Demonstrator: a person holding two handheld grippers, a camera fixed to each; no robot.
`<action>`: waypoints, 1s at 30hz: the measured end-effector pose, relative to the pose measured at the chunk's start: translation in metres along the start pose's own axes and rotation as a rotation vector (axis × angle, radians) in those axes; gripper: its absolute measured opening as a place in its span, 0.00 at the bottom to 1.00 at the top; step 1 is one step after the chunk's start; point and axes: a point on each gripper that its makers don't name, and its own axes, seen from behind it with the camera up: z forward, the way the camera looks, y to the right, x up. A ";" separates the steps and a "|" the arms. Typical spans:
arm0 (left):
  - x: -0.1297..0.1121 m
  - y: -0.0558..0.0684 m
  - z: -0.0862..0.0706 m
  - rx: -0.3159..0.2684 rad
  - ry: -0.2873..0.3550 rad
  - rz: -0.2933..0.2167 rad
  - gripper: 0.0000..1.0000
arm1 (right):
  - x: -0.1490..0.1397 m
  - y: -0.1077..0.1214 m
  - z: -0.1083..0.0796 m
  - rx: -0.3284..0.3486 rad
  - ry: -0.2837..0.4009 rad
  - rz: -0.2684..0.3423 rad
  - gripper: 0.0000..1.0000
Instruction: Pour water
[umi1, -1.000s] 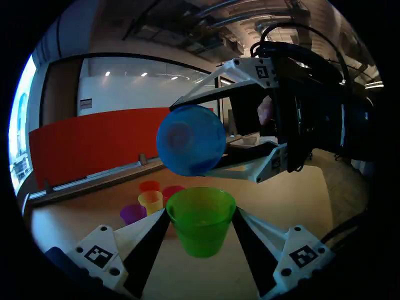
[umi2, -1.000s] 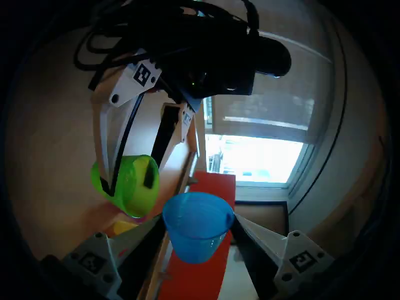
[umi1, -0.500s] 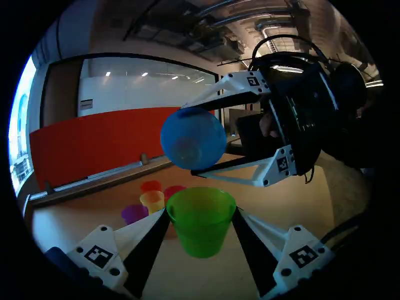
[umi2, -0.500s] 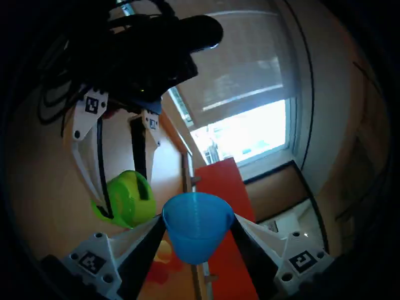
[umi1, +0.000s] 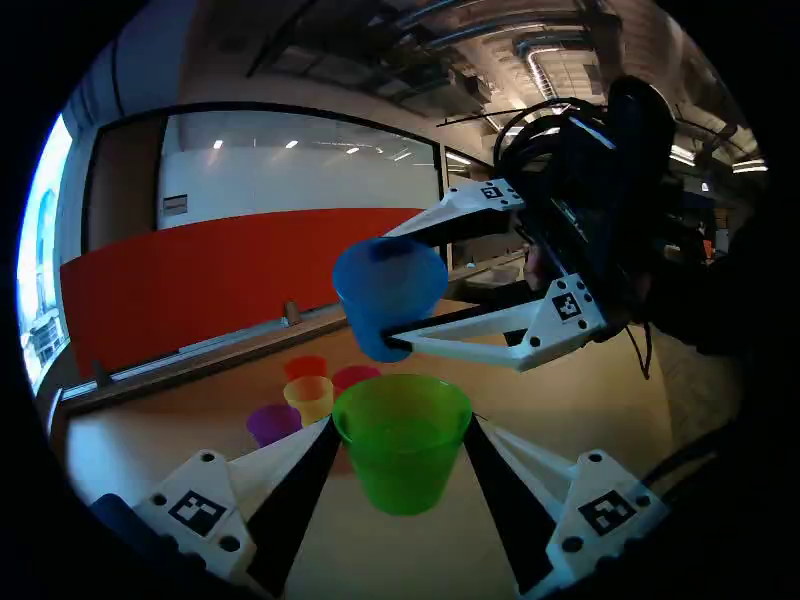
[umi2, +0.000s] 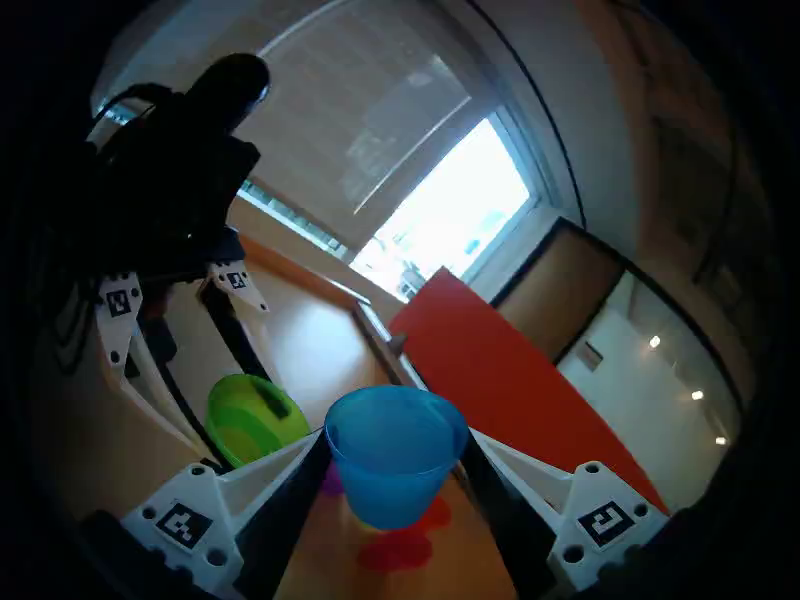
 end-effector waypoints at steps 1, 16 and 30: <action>0.000 0.000 0.000 0.001 -0.001 0.000 0.86 | -0.003 0.000 0.000 0.000 -0.006 0.037 0.92; -0.011 -0.013 0.007 0.016 -0.034 -0.003 0.87 | -0.043 -0.001 0.006 0.030 -0.099 0.458 0.92; -0.035 -0.027 0.023 0.015 -0.106 0.000 0.87 | -0.087 -0.015 0.005 0.100 -0.213 0.553 0.92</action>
